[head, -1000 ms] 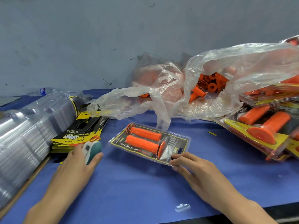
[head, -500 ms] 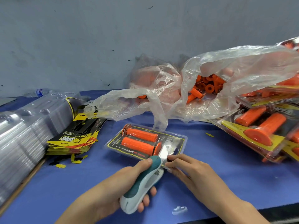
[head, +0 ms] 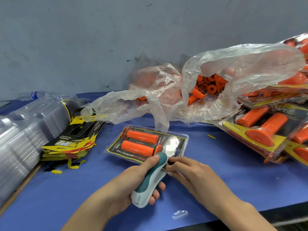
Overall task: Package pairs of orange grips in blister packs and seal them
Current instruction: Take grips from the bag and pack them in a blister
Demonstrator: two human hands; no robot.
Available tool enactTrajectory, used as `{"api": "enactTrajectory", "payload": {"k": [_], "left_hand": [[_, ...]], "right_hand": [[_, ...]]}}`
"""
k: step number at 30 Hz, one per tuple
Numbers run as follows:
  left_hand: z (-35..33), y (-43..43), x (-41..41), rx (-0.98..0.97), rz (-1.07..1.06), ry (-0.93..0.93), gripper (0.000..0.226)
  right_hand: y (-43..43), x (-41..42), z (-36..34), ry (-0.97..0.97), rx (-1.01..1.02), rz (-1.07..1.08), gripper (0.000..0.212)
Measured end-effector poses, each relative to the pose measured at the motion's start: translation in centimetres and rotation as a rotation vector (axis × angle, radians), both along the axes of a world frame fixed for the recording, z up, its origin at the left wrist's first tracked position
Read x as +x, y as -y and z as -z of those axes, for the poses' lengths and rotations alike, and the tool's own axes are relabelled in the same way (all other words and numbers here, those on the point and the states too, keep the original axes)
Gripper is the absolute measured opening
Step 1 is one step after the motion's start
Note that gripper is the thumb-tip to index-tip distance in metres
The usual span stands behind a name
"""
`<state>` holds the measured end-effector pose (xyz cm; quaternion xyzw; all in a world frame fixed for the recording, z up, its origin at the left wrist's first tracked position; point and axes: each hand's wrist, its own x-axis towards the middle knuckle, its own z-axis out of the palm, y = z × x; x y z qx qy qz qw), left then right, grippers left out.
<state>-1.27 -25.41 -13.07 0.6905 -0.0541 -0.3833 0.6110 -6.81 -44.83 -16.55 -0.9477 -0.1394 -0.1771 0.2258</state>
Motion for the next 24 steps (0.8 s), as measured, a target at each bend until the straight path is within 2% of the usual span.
{"api": "enactTrajectory", "payload": {"k": [3,8,13,15,17,21,24], "left_hand": [[0.0,0.3,0.2,0.000,-0.003,-0.011,0.066],[0.3,0.6,0.1,-0.001,-0.028,-0.031,0.063],[0.4,0.7,0.0,-0.008,-0.050,-0.054,0.057],[0.4,0.7,0.0,-0.006,-0.046,-0.049,0.058],[0.5,0.7,0.1,-0.002,-0.039,-0.041,0.058],[0.4,0.5,0.3,-0.009,-0.037,-0.054,0.057],[0.4,0.5,0.5,-0.019,-0.031,-0.081,0.051]], "right_hand": [[0.0,0.0,0.0,0.000,-0.010,-0.019,0.032],[0.0,0.2,0.1,0.016,-0.056,-0.024,0.024],[-0.4,0.1,0.2,-0.018,-0.065,0.055,0.021],[-0.8,0.1,-0.1,-0.011,-0.061,0.066,0.038],[-1.1,0.3,-0.5,0.047,-0.179,0.073,0.056],[-1.3,0.9,-1.0,0.256,-0.270,0.055,0.049],[-1.1,1.3,-0.4,0.329,-0.305,0.041,0.046]]}}
